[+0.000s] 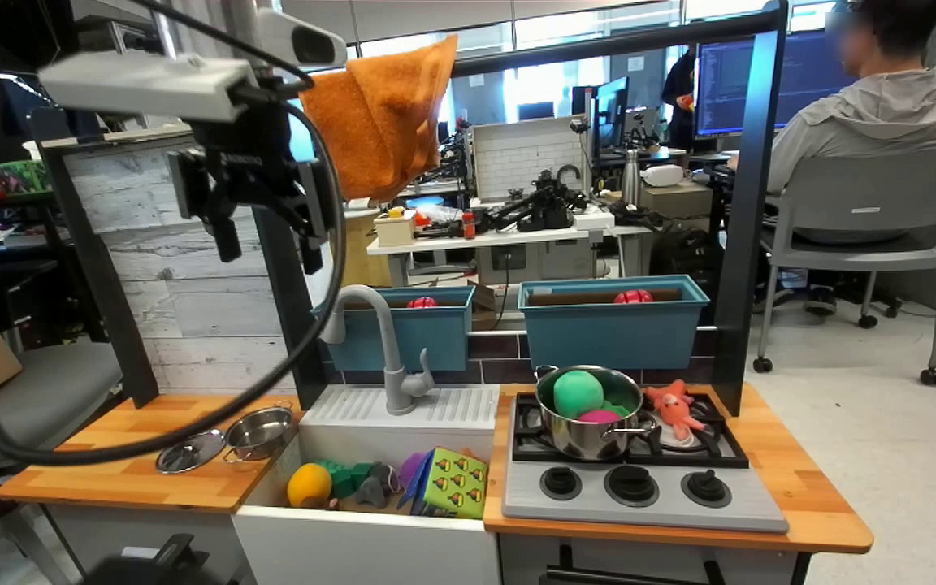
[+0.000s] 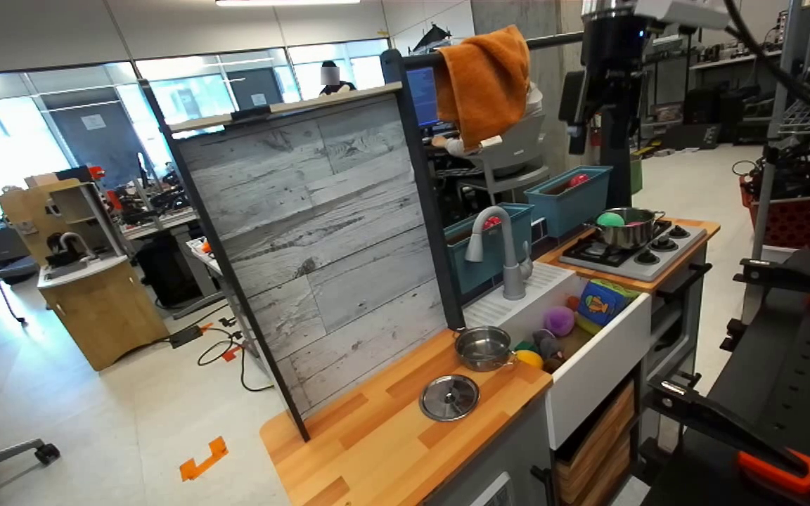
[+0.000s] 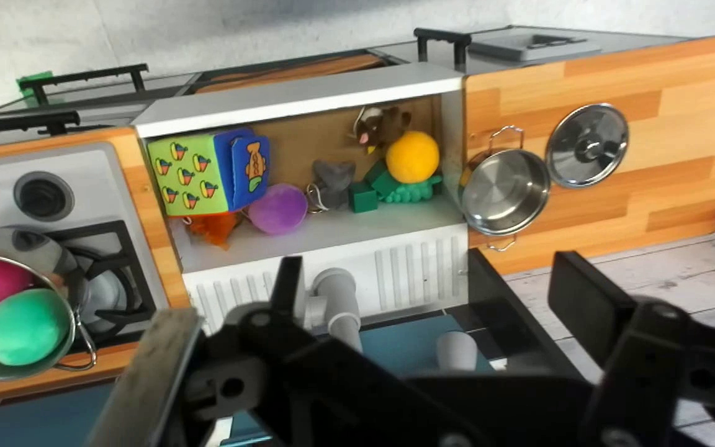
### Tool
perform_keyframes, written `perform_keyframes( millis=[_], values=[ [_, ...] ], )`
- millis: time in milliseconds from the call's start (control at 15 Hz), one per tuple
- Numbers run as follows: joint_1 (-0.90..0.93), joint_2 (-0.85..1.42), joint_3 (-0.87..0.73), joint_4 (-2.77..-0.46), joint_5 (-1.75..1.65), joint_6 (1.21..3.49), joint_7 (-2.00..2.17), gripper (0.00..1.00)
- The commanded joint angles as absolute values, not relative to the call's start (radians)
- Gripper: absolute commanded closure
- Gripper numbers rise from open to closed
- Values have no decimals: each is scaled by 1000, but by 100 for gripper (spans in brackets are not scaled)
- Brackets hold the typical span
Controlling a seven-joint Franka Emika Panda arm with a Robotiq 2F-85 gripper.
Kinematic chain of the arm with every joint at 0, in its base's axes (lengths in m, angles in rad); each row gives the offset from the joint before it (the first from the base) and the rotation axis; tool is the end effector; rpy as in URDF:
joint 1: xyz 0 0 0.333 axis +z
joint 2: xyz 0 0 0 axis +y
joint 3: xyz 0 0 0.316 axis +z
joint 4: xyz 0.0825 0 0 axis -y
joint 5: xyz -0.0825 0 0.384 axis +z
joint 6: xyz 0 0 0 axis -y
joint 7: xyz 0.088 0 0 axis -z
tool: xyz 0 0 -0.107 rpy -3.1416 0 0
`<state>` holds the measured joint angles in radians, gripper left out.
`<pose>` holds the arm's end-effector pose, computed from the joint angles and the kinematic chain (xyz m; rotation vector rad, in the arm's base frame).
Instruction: Take the purple ball out of the sink and put it in the metal pot
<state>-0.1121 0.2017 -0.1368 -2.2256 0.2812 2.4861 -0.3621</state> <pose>0.5349 -0.1369 0.2893 -3.0088 0.1525 -0.1589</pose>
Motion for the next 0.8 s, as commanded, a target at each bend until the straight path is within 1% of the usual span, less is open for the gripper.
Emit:
perform_keyframes(
  millis=[0, 200, 467, 733],
  values=[
    [-153, 405, -86, -2106, 295, 2612, -351, 0],
    [-170, 561, -75, -1995, 247, 2641, -264, 0],
    [-187, 758, -81, -1802, 217, 2624, -150, 0],
    [-200, 937, -76, -1636, 187, 2653, -107, 0]
  ],
)
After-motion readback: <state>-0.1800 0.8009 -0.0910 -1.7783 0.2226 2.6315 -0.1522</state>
